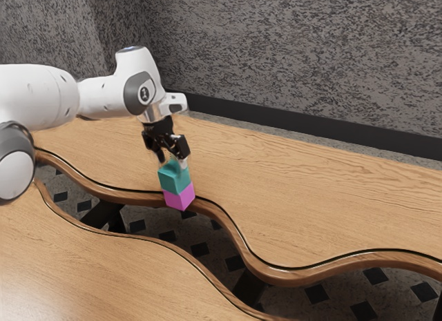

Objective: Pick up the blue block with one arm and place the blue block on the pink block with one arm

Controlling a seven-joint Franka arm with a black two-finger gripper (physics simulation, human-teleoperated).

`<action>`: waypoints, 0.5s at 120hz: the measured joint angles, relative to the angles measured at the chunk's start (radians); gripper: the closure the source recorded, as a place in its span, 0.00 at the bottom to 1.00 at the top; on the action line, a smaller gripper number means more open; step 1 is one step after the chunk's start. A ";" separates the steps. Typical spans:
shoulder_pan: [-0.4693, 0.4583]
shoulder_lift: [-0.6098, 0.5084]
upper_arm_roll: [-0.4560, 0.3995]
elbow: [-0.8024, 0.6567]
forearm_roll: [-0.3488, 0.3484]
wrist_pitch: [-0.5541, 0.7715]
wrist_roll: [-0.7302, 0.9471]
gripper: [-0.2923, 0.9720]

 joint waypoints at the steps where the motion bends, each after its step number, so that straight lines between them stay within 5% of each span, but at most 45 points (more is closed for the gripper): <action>1: 0.000 -0.005 0.000 -0.001 0.000 -0.001 0.001 0.29; 10: -0.009 -0.098 -0.001 -0.027 -0.001 -0.016 0.005 0.27; 20: -0.025 -0.359 -0.002 -0.155 0.020 -0.044 0.009 0.26; 31: -0.018 -0.636 -0.012 -0.243 0.145 -0.116 -0.005 0.25; 43: -0.022 -0.656 -0.015 -0.193 0.275 -0.201 -0.029 0.24; 60: -0.028 -0.559 -0.019 -0.075 0.346 -0.267 -0.057 0.24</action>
